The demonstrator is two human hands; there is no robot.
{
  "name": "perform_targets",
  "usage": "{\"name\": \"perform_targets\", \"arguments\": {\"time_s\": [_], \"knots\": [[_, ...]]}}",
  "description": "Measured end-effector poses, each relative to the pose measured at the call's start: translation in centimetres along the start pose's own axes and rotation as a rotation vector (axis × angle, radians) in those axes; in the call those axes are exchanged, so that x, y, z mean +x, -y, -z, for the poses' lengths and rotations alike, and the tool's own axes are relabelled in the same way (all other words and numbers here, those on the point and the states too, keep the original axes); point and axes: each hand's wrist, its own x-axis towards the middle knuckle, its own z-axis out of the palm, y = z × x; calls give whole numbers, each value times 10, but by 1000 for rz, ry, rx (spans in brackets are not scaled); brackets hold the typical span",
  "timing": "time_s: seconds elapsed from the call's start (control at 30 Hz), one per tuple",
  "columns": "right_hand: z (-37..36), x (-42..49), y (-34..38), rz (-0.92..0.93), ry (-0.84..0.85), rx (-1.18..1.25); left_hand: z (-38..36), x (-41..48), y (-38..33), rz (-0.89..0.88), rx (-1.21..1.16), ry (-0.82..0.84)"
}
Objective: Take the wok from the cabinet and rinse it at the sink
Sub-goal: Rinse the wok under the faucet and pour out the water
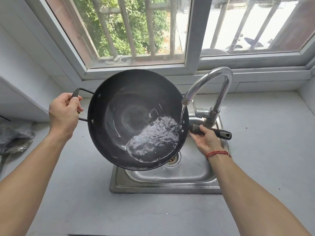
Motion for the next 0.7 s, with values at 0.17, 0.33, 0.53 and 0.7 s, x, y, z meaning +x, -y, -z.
{"name": "perform_targets", "arguments": {"time_s": [0.17,0.33,0.53,0.7], "knots": [[4,1,-10,-33,-24,-30,8,-4,-2,-7,30,10],[3,-5,-14,-39,-37,-111,12,-3,-4,22,31,10],[6,-11,-15,-39,-100,-215,14,-10,1,67,11,16],[10,-21,-14,-32,-150,-294,15,-16,12,111,5,40]]}}
